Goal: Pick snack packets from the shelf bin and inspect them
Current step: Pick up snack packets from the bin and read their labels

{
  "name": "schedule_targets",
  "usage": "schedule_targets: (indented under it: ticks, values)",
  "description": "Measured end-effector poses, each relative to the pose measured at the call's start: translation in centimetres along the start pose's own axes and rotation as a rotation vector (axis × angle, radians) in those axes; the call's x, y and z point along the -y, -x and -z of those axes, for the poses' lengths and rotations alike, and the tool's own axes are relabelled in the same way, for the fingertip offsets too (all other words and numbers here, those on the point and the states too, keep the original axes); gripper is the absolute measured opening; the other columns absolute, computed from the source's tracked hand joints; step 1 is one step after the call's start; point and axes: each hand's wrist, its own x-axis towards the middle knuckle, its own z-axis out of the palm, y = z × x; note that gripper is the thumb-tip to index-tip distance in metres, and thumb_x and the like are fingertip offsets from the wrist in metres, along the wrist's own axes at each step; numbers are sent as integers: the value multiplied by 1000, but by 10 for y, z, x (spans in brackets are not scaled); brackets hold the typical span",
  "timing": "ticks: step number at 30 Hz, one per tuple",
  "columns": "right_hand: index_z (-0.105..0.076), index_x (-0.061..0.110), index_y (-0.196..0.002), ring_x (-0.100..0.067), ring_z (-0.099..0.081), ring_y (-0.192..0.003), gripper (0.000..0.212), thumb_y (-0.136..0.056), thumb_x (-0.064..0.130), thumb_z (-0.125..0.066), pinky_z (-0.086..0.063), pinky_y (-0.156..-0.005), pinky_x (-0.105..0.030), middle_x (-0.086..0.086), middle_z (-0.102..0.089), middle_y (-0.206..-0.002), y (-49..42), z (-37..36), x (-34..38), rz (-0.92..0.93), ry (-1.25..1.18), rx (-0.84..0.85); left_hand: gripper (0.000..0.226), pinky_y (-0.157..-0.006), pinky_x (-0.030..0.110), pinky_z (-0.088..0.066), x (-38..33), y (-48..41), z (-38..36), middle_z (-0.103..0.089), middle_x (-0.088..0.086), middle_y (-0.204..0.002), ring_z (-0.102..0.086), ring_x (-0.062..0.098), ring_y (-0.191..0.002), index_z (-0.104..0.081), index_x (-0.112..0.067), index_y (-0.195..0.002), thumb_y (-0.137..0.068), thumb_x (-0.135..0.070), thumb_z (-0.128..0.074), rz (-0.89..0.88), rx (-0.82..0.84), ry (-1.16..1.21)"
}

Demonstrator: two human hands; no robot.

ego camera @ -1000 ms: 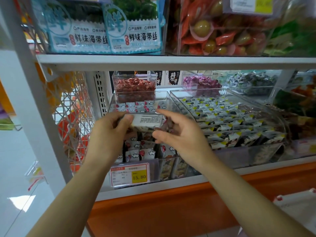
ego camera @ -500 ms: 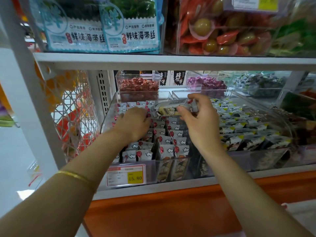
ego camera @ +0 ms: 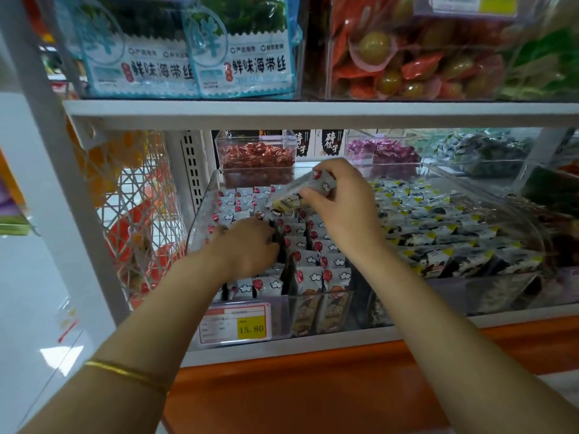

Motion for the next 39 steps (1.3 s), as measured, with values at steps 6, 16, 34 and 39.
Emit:
schedule_targets:
  ticks: [6,16,34,39]
  values:
    - [-57,5,-99,-16,-47,-85,17,-86,14,-63,-36,-66,-24,-6,-47,-100,-42,-38,1,43,264,332,35,-110,53,-15,3,9,-9,-46,1,-135,-34,19,-129,-54,-12,-119,-97,-29,-32,-49,-86,24]
    - [-66,23,-112,-19,-54,-115,27,-92,11,-52,-41,-95,-36,2,-62,-123,-46,-65,-11,32,524,764,52,-116,48,-9,13,23,-7,-16,3,-157,-8,20,-144,-25,-15,-147,-99,-38,-24,-59,-105,-8]
    - [-62,21,-74,-23,-54,-103,11,-83,23,-68,-47,-86,-37,-2,-65,-97,-71,-91,-17,53,598,479,51,-117,47,-8,10,32,-5,-15,11,-156,-5,22,-145,-40,-6,-133,-99,-41,-23,-20,-48,75]
    - [-55,8,-79,-25,-58,-92,13,-92,13,-55,-47,-81,-33,-12,-63,-96,-63,-65,-5,-60,203,170,37,-109,45,-27,10,32,-3,-40,16,-134,-32,32,-129,-49,-1,-115,-99,-30,-33,-9,-158,179]
